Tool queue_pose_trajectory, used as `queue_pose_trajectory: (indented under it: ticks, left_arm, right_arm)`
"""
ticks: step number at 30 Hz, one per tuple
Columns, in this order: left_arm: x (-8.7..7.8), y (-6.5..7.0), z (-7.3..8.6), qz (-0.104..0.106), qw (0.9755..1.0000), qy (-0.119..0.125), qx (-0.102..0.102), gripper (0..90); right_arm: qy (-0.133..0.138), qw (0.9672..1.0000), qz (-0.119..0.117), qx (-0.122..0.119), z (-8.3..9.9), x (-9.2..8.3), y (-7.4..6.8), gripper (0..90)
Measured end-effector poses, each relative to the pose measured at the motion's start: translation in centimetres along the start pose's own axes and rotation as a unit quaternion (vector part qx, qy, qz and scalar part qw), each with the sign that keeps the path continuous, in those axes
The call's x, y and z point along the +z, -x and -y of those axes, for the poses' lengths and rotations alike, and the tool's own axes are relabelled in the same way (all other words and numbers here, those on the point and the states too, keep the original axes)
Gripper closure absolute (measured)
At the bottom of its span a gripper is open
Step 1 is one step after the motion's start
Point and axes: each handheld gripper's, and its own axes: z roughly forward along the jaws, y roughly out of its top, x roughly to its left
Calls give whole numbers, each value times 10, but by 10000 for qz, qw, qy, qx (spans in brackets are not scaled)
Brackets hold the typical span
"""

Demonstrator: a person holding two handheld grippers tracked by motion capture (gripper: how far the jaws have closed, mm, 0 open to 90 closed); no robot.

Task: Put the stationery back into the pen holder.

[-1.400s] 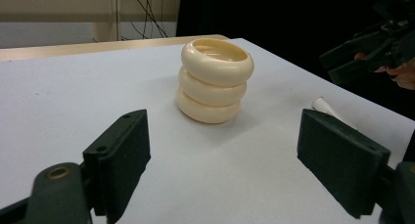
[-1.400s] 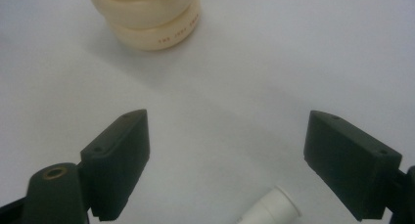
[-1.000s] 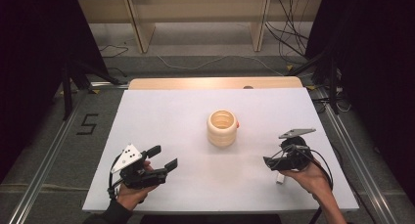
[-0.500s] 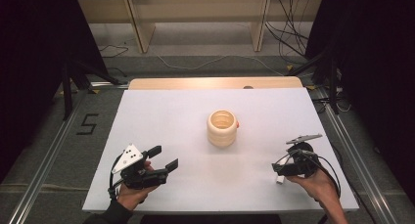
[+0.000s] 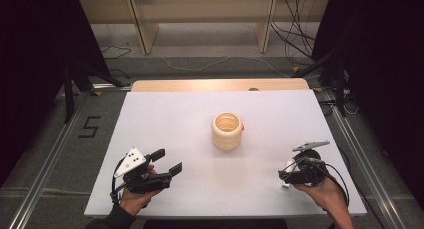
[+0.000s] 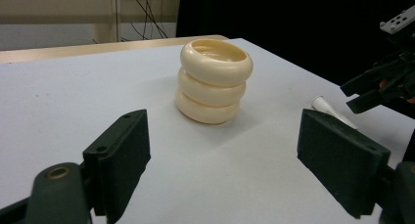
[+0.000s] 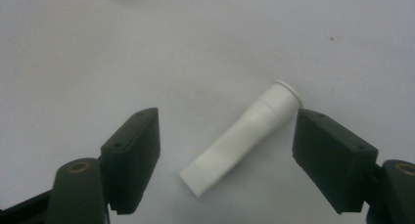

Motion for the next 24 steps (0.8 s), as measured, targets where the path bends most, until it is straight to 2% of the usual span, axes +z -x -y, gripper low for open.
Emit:
queue_pose_trajectory:
  ticks: [5,11,14,17,24]
  left_arm:
    - [4,7,1,105,9999,-81,64,191]
    - [11,11,3,187,9997,-174,-27,194]
    - [18,16,4,300,9992,-233,-93,200]
    - [29,24,7,412,9983,-391,-131,213]
    - [63,49,9,631,9955,-686,147,265]
  right_arm:
    - [139,9999,35,35,4,-4,6,357]
    - [230,9997,80,94,10,-6,16,540]
    - [288,9995,112,110,13,-6,20,632]
    - [312,9993,153,158,17,-5,27,734]
    - [330,9989,194,281,23,4,40,894]
